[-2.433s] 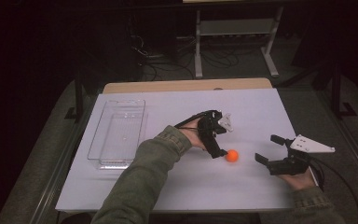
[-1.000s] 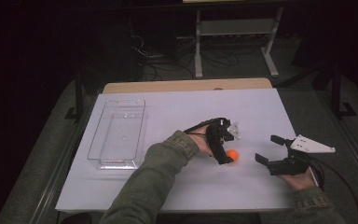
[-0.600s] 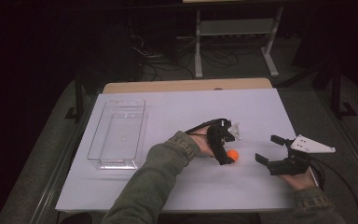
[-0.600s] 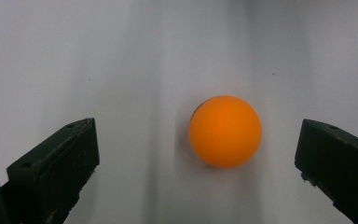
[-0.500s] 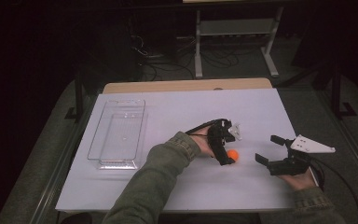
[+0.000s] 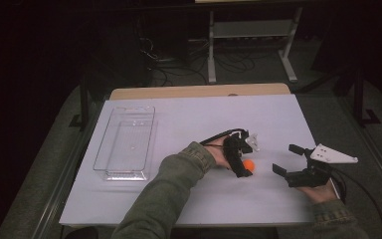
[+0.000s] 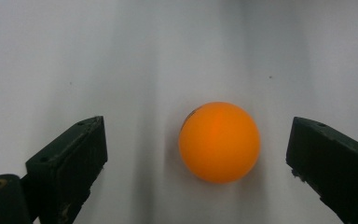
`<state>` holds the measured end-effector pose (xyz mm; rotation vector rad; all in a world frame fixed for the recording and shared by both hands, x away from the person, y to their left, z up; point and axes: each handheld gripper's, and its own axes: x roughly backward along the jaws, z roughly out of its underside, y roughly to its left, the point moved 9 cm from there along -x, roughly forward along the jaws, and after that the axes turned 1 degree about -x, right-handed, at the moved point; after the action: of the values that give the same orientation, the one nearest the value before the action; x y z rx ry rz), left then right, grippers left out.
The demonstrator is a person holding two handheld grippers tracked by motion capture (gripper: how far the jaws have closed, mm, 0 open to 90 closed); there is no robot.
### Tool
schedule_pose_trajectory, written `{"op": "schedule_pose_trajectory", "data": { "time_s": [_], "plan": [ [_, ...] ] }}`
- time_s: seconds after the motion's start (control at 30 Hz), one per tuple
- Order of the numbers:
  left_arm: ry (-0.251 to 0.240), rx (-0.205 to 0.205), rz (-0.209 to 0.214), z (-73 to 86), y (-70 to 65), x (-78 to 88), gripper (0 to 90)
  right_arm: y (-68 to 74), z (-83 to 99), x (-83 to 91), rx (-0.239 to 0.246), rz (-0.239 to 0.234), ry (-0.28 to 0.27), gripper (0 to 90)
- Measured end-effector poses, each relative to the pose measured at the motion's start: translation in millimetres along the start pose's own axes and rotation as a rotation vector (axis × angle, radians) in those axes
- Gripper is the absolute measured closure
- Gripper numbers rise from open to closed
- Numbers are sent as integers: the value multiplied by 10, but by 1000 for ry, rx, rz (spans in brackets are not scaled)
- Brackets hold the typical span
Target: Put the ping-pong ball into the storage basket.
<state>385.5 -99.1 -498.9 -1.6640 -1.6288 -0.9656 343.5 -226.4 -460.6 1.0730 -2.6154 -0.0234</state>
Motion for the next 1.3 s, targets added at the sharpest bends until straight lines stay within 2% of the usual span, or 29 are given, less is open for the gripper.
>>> {"op": "schedule_pose_trajectory", "data": {
  "time_s": [0.13,0.2,0.33,0.47,0.73,0.93,1.3],
  "plan": [
    [4,2,0,8,-4,-18,85,-4,0,1,-3,0,0,0],
    [10,-7,-3,14,-8,-20,142,-7,-2,3,-3,1,-3,0],
    [7,-12,6,12,-23,-17,187,-4,2,0,-4,-1,1,0],
    [1,-29,22,8,-38,-7,338,-3,0,1,-4,0,0,0],
    [-3,-23,29,6,-38,-5,402,-4,0,1,-4,0,-1,0],
    [10,-38,53,23,-69,-14,498,-12,-8,10,-5,4,-5,0],
    [1,-26,49,5,-56,18,503,-15,-5,7,0,5,-4,0]
  ]
}}
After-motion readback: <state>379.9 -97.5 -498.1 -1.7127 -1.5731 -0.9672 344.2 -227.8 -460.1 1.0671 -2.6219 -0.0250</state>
